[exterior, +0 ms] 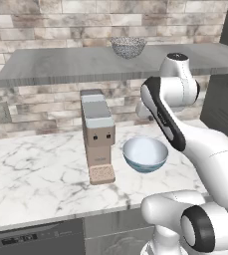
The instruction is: Open the cabinet and setup a tea strainer by placing it in the bowl upright.
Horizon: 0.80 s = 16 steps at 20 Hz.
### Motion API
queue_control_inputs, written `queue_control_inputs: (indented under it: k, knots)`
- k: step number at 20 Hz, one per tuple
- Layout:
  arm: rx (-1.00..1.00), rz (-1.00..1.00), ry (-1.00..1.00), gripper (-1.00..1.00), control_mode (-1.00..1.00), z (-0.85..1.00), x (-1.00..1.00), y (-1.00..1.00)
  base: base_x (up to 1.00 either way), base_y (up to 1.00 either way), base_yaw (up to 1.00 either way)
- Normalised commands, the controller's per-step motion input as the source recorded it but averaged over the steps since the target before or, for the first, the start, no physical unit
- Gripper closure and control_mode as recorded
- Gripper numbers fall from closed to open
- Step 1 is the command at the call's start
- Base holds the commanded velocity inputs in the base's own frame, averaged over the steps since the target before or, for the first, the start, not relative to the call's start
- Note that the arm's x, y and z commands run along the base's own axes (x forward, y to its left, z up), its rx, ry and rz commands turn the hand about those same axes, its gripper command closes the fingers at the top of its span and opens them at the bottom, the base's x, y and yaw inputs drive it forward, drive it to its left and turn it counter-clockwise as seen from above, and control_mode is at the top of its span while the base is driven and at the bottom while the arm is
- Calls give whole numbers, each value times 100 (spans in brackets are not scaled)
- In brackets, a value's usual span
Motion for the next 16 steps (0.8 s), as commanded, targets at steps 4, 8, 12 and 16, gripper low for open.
queue_control_inputs:
  k: [4,8,12,16]
  knots:
    - [0,0,0,-100,-100,0,-7,0,0,0,0]
    - [-9,-2,-16,-100,-100,54,-15,-12,0,0,0]
    - [-11,-4,-23,-100,-100,100,-14,-4,0,0,0]
    - [-13,0,-22,-100,-100,100,-1,-14,0,0,0]
